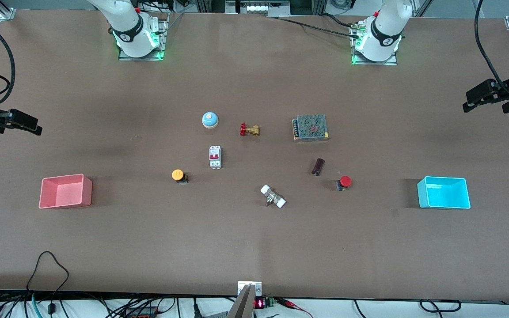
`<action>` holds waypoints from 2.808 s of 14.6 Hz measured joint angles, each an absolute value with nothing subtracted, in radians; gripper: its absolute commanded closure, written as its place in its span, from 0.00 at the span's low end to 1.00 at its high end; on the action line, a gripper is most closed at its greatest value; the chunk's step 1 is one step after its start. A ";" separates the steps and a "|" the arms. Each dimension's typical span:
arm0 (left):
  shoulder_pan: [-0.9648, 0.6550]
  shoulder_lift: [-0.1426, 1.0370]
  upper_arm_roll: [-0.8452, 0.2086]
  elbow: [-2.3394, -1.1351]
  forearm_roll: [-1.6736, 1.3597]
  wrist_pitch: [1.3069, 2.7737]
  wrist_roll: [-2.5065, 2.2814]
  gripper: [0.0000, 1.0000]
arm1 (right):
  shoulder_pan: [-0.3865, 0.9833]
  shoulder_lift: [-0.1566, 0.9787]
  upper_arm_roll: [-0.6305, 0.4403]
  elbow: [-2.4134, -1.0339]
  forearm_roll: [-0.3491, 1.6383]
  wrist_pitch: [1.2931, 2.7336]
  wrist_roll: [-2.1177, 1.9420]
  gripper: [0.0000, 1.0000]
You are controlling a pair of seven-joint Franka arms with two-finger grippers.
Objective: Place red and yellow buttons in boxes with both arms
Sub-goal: 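Move the right gripper toward the yellow button while the left gripper reaches the red button, then grasp the yellow button with the right gripper while the left gripper grasps the red button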
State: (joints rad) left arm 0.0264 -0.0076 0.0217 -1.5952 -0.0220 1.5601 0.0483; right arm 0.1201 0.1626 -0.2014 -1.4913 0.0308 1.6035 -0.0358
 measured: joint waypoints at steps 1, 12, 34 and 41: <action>0.026 -0.008 0.022 -1.595 -0.022 1.560 0.048 0.00 | 0.120 0.163 -0.201 -1.491 0.031 1.602 -0.036 0.00; -0.004 0.054 -0.005 -1.586 -0.022 1.572 0.047 0.00 | 0.130 0.218 -0.200 -1.507 0.031 1.597 -0.036 0.00; -0.187 0.570 -0.062 -1.572 -0.082 2.028 -0.319 0.00 | 0.493 0.589 -0.191 -1.506 0.154 1.924 0.087 0.00; -0.209 0.670 -0.063 -1.572 -0.084 2.091 -0.344 0.00 | 0.506 0.669 -0.193 -1.507 0.169 1.997 0.099 0.00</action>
